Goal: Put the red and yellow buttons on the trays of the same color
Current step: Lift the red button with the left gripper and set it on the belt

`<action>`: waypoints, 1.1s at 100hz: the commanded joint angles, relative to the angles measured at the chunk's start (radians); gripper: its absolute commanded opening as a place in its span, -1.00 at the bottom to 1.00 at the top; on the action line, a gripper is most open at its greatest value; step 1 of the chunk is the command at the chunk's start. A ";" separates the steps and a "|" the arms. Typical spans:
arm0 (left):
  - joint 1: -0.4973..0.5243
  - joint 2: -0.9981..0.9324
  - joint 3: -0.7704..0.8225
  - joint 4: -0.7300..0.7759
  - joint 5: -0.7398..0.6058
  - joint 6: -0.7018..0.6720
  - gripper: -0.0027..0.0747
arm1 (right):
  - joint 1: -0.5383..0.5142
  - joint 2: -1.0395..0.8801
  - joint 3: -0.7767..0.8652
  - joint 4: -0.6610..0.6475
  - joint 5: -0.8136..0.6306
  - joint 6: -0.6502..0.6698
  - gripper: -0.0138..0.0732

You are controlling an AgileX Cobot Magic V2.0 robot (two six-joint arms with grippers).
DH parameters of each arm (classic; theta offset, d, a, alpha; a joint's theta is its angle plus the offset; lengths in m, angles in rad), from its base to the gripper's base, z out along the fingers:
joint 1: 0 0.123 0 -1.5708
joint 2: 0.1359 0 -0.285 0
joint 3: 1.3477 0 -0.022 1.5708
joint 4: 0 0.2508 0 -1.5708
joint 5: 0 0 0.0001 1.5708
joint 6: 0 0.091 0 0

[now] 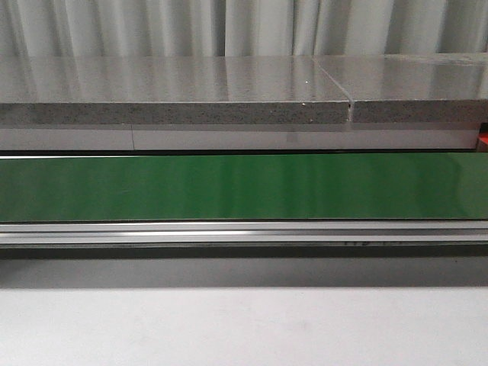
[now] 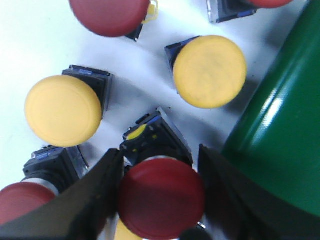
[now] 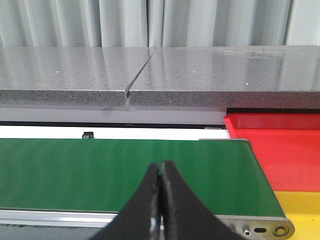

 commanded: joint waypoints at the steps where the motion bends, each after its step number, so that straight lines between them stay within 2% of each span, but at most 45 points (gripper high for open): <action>1: 0.001 -0.086 -0.032 -0.007 0.005 0.002 -0.67 | 0.001 -0.011 -0.014 -0.013 -0.076 -0.003 -0.84; 29: -0.013 -0.135 -0.077 -0.013 0.072 0.009 -0.67 | 0.001 -0.011 -0.014 -0.013 -0.076 -0.003 -0.84; 55: -0.123 -0.135 -0.128 -0.013 0.087 0.024 -0.67 | 0.001 -0.011 -0.014 -0.013 -0.076 -0.003 -0.84; 78: -0.231 -0.113 -0.128 -0.013 0.049 0.024 -0.67 | 0.001 -0.011 -0.014 -0.013 -0.076 -0.003 -0.84; 95: -0.258 -0.069 -0.134 -0.029 0.043 0.028 -0.66 | 0.001 -0.011 -0.014 -0.013 -0.076 -0.003 -0.84; 103: -0.257 -0.067 -0.134 -0.033 0.030 0.030 -0.59 | 0.001 -0.011 -0.014 -0.013 -0.076 -0.003 -0.84; 110: -0.257 -0.067 -0.134 -0.038 0.028 0.030 -0.37 | 0.001 -0.011 -0.014 -0.013 -0.076 -0.003 -0.84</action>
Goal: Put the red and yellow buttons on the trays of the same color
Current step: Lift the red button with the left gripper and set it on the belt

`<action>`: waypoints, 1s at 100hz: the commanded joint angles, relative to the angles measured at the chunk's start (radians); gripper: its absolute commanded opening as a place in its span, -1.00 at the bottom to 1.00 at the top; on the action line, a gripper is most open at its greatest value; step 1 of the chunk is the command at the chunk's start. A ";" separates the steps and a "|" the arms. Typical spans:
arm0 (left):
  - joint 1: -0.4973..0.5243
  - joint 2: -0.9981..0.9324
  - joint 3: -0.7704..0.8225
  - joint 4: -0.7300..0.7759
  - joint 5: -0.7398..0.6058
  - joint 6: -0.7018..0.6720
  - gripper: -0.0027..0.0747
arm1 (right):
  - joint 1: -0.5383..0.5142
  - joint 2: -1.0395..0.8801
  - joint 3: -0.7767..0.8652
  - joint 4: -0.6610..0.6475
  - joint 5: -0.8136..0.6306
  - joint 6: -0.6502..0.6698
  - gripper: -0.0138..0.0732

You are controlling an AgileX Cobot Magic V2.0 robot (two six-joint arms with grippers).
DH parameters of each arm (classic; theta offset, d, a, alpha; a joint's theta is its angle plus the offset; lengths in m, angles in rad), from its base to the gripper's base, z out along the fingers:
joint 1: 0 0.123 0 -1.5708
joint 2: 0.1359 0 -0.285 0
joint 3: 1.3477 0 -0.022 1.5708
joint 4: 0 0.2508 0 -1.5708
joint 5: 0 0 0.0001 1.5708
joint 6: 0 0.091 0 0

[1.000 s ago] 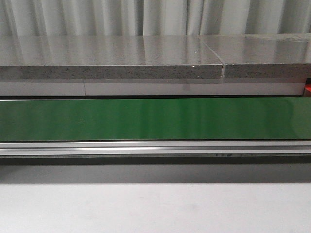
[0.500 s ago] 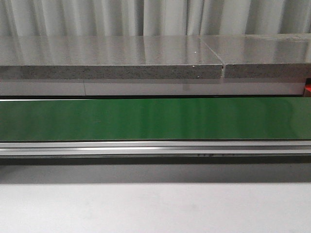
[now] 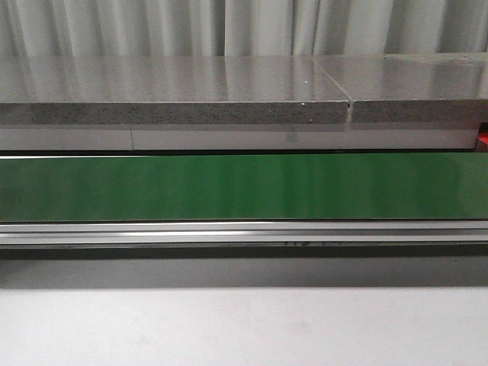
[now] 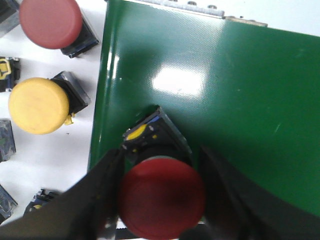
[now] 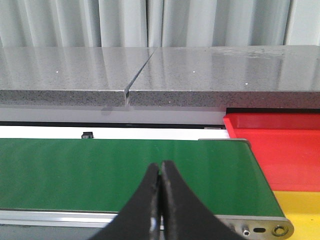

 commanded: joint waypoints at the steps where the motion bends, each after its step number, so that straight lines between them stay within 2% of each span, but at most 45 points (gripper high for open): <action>1: -0.009 -0.040 -0.035 -0.023 -0.032 0.002 -0.31 | 0.001 -0.011 -0.014 -0.013 -0.076 -0.003 -0.84; 12: -0.009 -0.038 -0.035 -0.023 -0.032 0.002 0.23 | 0.001 -0.011 -0.014 -0.013 -0.076 -0.003 -0.84; 17: -0.009 -0.038 -0.037 -0.025 -0.036 0.002 0.40 | 0.001 -0.011 -0.014 -0.013 -0.076 -0.003 -0.84; 22: -0.009 -0.040 -0.037 -0.025 -0.047 0.002 0.49 | 0.001 -0.011 -0.014 -0.013 -0.076 -0.003 -0.84; 52: 0.003 -0.127 -0.037 -0.079 -0.143 -0.009 0.50 | 0.001 -0.011 -0.014 -0.013 -0.076 -0.003 -0.84; 100: 0.202 -0.121 -0.037 -0.079 -0.011 -0.034 0.47 | 0.001 -0.011 -0.014 -0.013 -0.076 -0.003 -0.84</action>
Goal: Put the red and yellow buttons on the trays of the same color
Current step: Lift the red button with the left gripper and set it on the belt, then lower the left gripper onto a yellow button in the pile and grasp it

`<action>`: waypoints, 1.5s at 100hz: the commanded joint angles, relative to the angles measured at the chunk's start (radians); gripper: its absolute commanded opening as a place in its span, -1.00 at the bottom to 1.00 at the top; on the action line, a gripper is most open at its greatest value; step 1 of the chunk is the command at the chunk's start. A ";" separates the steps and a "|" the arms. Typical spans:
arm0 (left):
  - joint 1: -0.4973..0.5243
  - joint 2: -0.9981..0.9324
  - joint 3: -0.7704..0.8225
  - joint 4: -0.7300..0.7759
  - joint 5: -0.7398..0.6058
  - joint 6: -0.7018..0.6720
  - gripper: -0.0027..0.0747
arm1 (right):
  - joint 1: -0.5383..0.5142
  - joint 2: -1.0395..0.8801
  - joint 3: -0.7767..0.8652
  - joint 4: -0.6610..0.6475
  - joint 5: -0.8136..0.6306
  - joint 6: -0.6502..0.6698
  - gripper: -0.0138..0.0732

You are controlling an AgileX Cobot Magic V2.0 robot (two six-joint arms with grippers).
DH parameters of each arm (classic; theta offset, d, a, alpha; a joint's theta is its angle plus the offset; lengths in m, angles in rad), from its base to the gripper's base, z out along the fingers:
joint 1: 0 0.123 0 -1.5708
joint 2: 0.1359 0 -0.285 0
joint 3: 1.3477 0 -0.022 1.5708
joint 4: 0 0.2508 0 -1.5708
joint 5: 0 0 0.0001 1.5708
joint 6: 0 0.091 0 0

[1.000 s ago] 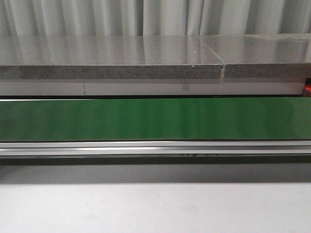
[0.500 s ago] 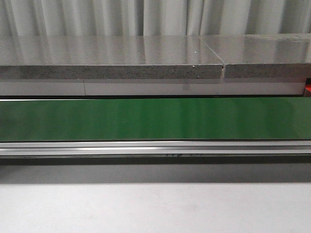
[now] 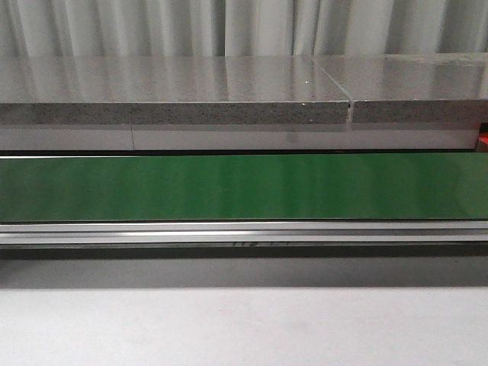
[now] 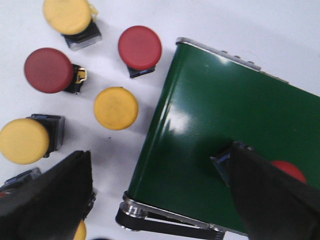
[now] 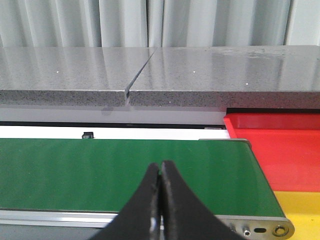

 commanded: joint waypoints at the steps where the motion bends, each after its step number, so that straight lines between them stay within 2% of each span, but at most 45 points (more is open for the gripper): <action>1: 0.026 -0.026 -0.031 -0.014 -0.004 -0.006 0.47 | 0.001 -0.011 -0.014 -0.013 -0.076 -0.003 -0.84; 25: 0.064 0.050 -0.031 -0.012 -0.003 -0.023 0.47 | 0.001 -0.011 -0.014 -0.013 -0.076 -0.003 -0.84; 73: 0.064 0.210 -0.043 -0.038 -0.044 -0.104 0.47 | 0.001 -0.011 -0.014 -0.013 -0.076 -0.003 -0.84; 93: 0.064 0.235 -0.064 -0.040 -0.091 -0.177 0.47 | 0.001 -0.011 -0.014 -0.013 -0.076 -0.003 -0.84; 113: 0.064 0.277 -0.088 -0.040 -0.074 -0.235 0.47 | 0.001 -0.011 -0.014 -0.013 -0.076 -0.003 -0.84; 143: 0.064 0.302 -0.101 -0.042 -0.069 -0.242 0.47 | 0.001 -0.011 -0.014 -0.013 -0.076 -0.003 -0.84; 150: 0.064 0.302 -0.102 -0.042 -0.069 -0.242 0.40 | 0.001 -0.011 -0.014 -0.013 -0.076 -0.003 -0.84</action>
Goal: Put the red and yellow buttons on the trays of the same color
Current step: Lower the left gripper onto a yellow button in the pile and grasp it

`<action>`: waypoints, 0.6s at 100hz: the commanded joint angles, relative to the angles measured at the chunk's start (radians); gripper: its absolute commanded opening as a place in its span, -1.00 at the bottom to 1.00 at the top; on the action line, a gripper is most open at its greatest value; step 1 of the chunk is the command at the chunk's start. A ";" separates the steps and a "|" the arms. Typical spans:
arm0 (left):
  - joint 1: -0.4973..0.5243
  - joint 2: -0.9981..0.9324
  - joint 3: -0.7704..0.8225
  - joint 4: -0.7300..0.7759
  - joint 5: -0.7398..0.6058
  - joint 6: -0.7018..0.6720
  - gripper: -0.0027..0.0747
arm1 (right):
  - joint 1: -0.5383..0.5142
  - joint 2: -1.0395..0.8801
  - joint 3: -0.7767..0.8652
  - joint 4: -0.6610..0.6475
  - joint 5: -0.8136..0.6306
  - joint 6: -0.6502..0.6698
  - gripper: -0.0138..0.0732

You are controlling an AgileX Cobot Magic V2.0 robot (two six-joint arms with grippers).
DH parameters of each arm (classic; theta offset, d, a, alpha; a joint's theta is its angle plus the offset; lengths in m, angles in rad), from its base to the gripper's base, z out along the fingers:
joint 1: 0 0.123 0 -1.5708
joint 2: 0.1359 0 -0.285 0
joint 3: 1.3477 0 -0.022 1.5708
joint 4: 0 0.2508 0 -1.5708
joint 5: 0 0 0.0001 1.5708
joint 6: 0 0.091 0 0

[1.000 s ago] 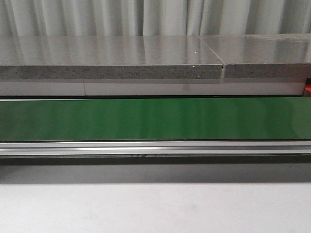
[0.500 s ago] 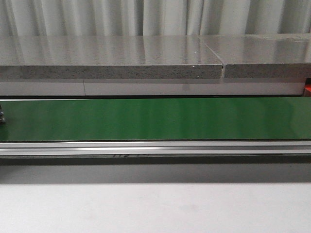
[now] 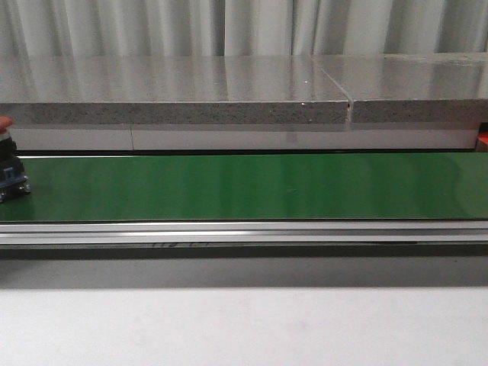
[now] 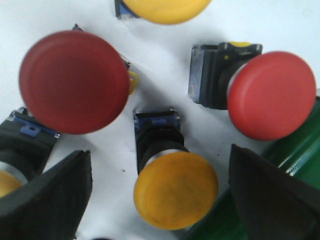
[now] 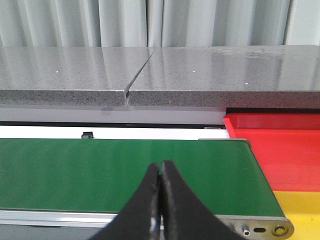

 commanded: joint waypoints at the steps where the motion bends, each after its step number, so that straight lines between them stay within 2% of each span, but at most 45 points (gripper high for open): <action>1: 0.000 -0.049 -0.029 -0.021 -0.008 -0.013 0.39 | 0.001 -0.011 -0.014 -0.013 -0.076 -0.003 -0.84; 35: 0.000 -0.048 -0.029 -0.023 -0.006 -0.013 -0.28 | 0.001 -0.011 -0.014 -0.013 -0.076 -0.003 -0.84; 47: 0.000 -0.048 -0.029 -0.023 -0.005 -0.013 -0.37 | 0.001 -0.011 -0.014 -0.013 -0.076 -0.003 -0.84; 60: 0.000 -0.056 -0.029 -0.017 0.016 -0.004 -0.37 | 0.001 -0.011 -0.014 -0.013 -0.076 -0.003 -0.84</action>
